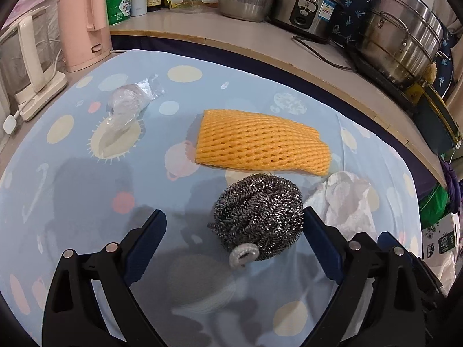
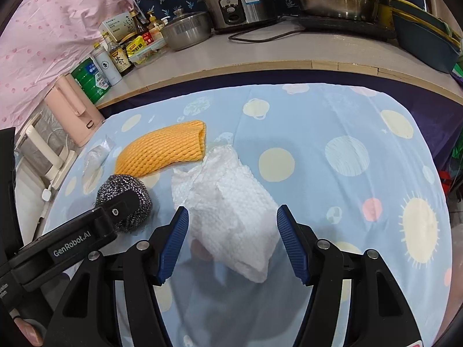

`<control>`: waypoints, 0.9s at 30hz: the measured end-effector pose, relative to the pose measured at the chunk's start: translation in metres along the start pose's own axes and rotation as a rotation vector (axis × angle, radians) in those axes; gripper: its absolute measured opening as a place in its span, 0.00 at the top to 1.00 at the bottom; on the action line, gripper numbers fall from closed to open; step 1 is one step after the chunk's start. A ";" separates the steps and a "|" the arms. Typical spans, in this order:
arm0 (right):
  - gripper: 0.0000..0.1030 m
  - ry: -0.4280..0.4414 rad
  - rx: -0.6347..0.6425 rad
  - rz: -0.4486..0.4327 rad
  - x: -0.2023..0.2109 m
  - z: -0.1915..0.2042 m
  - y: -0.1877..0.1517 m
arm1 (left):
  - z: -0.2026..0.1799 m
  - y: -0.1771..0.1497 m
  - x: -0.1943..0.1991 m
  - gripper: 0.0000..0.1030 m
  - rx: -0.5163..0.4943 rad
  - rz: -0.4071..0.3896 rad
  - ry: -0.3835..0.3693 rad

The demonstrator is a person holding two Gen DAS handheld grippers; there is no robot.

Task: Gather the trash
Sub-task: 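Grasp the steel wool scrubber with the left tool while the right tool grasps the white tissue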

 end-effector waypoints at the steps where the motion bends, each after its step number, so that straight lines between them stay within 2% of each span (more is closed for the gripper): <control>1: 0.40 0.000 0.004 0.006 -0.002 0.000 -0.001 | -0.001 0.000 -0.001 0.13 -0.006 0.000 -0.004; 4: 0.44 -0.004 0.015 0.014 -0.006 0.001 -0.003 | -0.007 -0.004 -0.002 0.22 -0.035 0.002 -0.014; 5: 0.47 -0.004 0.021 0.016 -0.006 0.002 -0.004 | -0.010 -0.006 -0.003 0.30 -0.046 0.014 -0.023; 8: 0.67 0.001 0.028 0.022 -0.007 0.002 -0.007 | -0.017 -0.012 -0.003 0.46 -0.063 0.035 -0.037; 13: 0.92 0.034 0.019 0.019 -0.001 -0.001 -0.013 | -0.019 -0.018 0.004 0.50 -0.075 0.022 -0.019; 21: 0.96 0.057 -0.013 -0.029 0.036 -0.006 -0.024 | -0.011 -0.034 0.027 0.51 -0.053 0.021 -0.019; 27: 0.96 0.059 -0.031 -0.084 0.078 -0.011 -0.032 | -0.017 -0.052 0.059 0.51 -0.063 0.004 -0.039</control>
Point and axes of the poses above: each gripper's, at about its wrist camera, not at the fingertips, and x roughly against the way its jaws point, z to its left, y to its top, the point moved 8 cm from there along -x, roughly the way its jaws point, and after that the axes turned 14 degrees about x, right-handed, at the moved point
